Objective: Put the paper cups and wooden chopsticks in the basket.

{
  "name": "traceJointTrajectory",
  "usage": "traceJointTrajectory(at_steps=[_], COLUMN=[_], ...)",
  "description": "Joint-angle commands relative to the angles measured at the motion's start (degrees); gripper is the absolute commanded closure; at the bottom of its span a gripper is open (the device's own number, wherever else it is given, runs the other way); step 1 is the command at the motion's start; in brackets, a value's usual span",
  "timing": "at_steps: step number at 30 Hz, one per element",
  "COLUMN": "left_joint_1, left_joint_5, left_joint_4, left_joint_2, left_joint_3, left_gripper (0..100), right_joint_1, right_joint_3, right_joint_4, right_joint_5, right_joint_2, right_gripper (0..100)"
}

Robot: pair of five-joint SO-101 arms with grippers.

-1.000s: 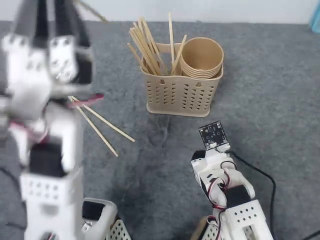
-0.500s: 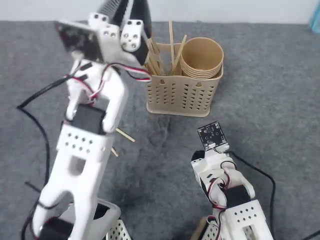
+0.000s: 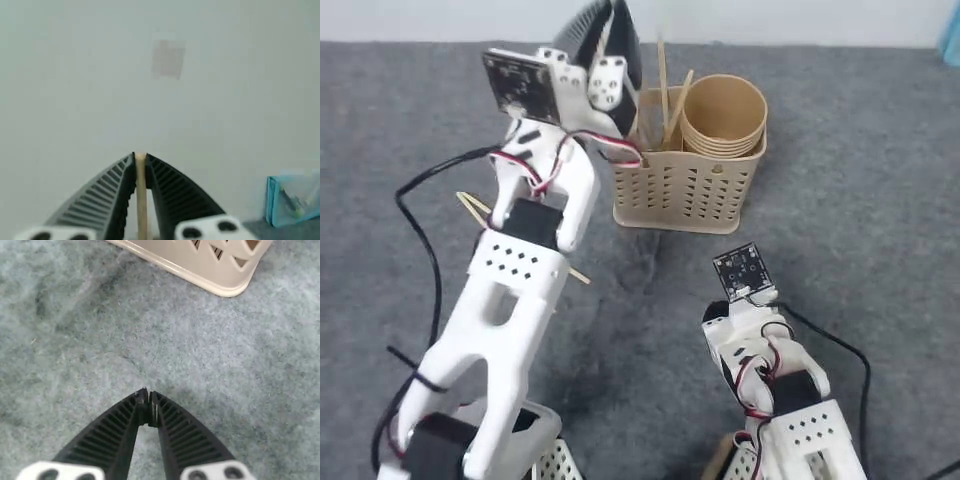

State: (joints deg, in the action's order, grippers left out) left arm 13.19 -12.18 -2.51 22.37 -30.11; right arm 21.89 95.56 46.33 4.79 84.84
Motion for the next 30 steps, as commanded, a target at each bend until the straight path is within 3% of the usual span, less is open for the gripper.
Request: traceJointTrajectory(at_steps=[1,6,8,13,19,25,30], left_joint_1=[0.26,0.26,0.18,-4.48,-17.58,-33.49,-40.62], left_joint_5=[-0.18,-0.62,-0.62,-0.62,-0.97,-10.9,-13.89], left_joint_4=[-1.41,10.29,15.56,26.29,42.9,57.41,64.35], left_joint_2=[5.1,10.64,12.75,16.35,15.65,9.76,0.62], left_joint_3=[-4.35,-5.14,-2.86,7.34,20.35,25.27,25.19], left_gripper=[97,76,72,77,82,82,82], right_joint_1=[-0.57,-0.57,-0.57,-0.57,-0.57,-0.57,-0.57], right_joint_3=[1.32,1.32,1.32,1.32,1.32,1.32,1.32], right_joint_4=[-1.19,-1.19,-1.19,-1.19,-1.19,-1.19,-1.19], right_joint_5=[1.41,1.41,1.41,1.41,1.41,1.41,1.41], right_joint_2=[1.19,1.19,1.19,1.19,1.19,1.19,1.19], right_gripper=[99.1,99.1,99.1,99.1,99.1,99.1,99.1])
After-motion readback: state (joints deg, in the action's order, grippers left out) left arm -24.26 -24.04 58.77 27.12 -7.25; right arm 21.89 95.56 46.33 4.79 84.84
